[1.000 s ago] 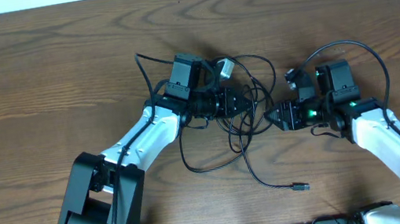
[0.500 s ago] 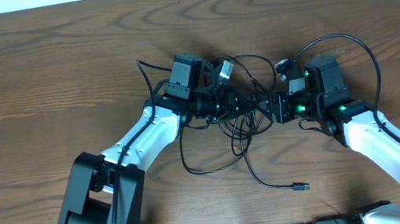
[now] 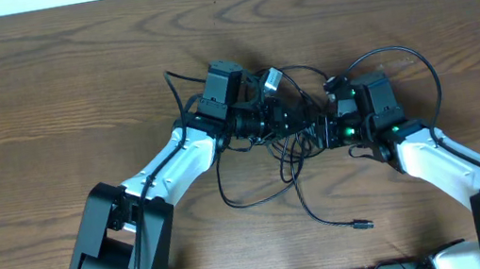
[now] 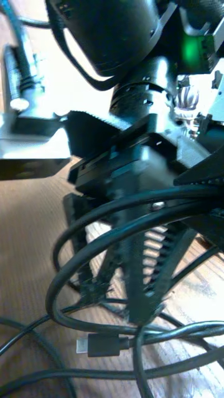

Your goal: Untangle cables

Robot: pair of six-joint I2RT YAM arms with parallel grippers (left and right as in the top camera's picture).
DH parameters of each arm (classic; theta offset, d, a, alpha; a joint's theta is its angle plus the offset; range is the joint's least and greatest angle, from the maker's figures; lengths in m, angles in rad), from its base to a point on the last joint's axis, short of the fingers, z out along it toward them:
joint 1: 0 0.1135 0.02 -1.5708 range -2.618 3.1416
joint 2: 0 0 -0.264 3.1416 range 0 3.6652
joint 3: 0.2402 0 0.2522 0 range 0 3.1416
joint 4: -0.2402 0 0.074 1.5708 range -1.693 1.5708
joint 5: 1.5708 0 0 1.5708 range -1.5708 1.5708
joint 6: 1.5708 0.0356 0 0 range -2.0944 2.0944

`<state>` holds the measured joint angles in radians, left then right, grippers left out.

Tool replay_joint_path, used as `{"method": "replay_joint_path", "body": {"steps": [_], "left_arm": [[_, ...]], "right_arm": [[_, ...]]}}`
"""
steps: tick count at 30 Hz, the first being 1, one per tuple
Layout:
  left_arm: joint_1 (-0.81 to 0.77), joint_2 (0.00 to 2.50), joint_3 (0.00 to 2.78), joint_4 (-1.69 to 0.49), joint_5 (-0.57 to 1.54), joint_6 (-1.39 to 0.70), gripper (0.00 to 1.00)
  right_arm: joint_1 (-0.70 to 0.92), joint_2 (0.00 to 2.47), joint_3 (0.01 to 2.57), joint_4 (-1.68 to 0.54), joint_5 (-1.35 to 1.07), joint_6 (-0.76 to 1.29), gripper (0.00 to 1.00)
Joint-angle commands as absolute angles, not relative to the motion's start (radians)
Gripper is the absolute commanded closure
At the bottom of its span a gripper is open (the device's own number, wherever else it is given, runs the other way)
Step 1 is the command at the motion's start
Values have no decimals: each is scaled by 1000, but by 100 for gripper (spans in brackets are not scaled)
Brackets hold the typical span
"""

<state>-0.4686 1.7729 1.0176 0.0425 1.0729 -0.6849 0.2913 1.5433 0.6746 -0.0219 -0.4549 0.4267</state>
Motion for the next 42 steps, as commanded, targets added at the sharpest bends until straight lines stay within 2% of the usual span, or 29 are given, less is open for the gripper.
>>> {"method": "replay_joint_path", "body": {"steps": [1,7,14,16,20,28,38,42], "left_arm": [[-470,1777,1023,48,1119,-708,91],[-470,1777,1023,48,1119,-720,91],[-470,1777,1023,48,1119,-720,91],[-470,1777,1023,48,1119,-720,91],[-470,1777,1023,48,1116,-719,91],[-470,1777,1023,47,952,-716,92],[-470,1777,1023,47,584,-721,91],[-470,1777,1023,47,494,-720,91]], "right_arm": [[295,1573,673,27,-416,550,53],[296,1634,673,70,-372,633,51],[295,1694,673,70,-373,694,61],[295,1694,673,77,-373,695,68],[295,1694,673,84,-373,693,99],[270,1660,673,64,-492,582,99],[237,1454,673,-158,-510,437,99],[237,1390,673,-197,-643,332,99]]}}
